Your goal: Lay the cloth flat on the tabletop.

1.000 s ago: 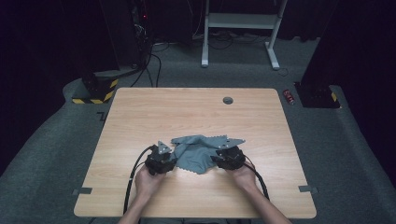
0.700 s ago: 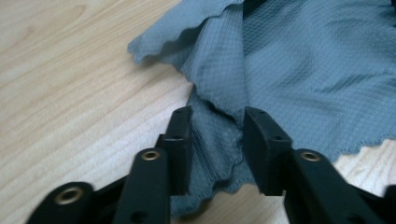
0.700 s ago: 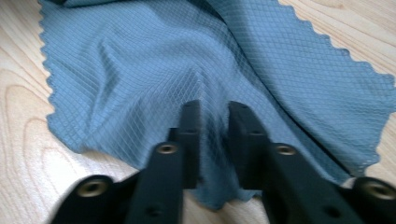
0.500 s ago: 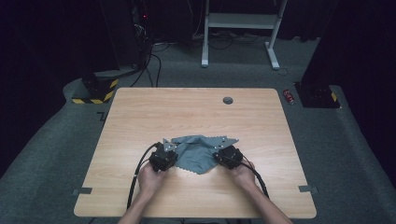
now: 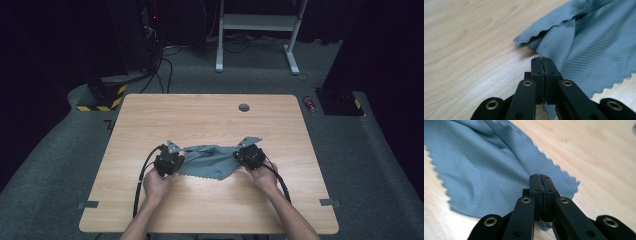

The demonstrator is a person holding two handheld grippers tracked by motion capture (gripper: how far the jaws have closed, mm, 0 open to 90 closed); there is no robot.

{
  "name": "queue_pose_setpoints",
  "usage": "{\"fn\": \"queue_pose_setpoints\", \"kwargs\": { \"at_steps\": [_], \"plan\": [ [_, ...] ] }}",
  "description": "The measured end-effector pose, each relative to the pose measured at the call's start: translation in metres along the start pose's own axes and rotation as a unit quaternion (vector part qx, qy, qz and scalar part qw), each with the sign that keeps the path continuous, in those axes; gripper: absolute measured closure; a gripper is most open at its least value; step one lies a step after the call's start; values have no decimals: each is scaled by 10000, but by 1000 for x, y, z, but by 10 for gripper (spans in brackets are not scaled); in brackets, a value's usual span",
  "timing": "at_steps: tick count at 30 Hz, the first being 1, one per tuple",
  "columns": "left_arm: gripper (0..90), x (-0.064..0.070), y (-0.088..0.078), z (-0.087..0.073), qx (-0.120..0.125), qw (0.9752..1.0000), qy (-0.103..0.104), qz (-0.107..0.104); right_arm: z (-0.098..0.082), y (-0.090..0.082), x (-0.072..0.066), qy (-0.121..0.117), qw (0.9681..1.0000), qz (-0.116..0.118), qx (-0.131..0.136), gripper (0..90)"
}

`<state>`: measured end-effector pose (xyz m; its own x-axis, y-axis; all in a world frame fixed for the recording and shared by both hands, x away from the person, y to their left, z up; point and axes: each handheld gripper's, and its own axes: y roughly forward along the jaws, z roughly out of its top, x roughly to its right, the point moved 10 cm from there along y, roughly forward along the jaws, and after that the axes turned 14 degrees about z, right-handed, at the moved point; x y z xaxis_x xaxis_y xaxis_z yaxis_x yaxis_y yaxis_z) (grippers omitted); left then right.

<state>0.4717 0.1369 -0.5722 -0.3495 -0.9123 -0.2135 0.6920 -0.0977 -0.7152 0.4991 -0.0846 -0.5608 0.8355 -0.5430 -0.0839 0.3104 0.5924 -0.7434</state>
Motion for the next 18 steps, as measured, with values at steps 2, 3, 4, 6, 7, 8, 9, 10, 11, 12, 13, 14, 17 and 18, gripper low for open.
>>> {"fn": "queue_pose_setpoints", "kwargs": {
  "at_steps": [2,3,4,6,7,8,9,10,11,12,13,14,17,18],
  "plan": [
    [820,1,2,-4,-60,9999,56,74,-10,9,7,219,9996,14,-177,865],
    [771,2,2,-5,-55,9999,81,132,-12,11,7,245,9996,7,-162,839],
    [723,2,0,-7,-35,9998,115,173,-12,10,5,273,9996,25,-117,813],
    [653,1,-4,-11,16,9996,115,249,-10,4,-1,220,9997,28,51,759],
    [628,0,-7,-12,45,9994,112,329,-8,0,-4,213,9997,35,147,739],
    [606,-2,-9,-14,61,9992,125,381,-7,-5,-8,218,9994,41,265,731],
    [591,-4,-11,-18,84,9991,44,413,-6,-9,-11,226,9991,58,351,727],
    [575,-6,-12,-21,78,9992,-20,400,-5,-14,-16,219,9987,106,449,722],
    [562,-7,-13,-24,87,9991,-194,355,-5,-15,-20,197,9985,154,487,717],
    [548,-9,-14,-28,87,9990,-301,315,-7,-15,-27,148,9985,242,474,709],
    [535,-10,-14,-30,101,9988,-385,294,-9,-13,-32,91,9986,295,427,702],
    [525,-11,-14,-32,105,9986,-425,292,-12,-10,-37,80,9987,329,373,695],
    [493,-13,-14,-38,129,9980,-530,309,-18,2,-45,79,9988,421,256,683],
    [484,-13,-13,-40,143,9979,-537,336,-20,5,-46,128,9986,448,235,684]
  ]
}}
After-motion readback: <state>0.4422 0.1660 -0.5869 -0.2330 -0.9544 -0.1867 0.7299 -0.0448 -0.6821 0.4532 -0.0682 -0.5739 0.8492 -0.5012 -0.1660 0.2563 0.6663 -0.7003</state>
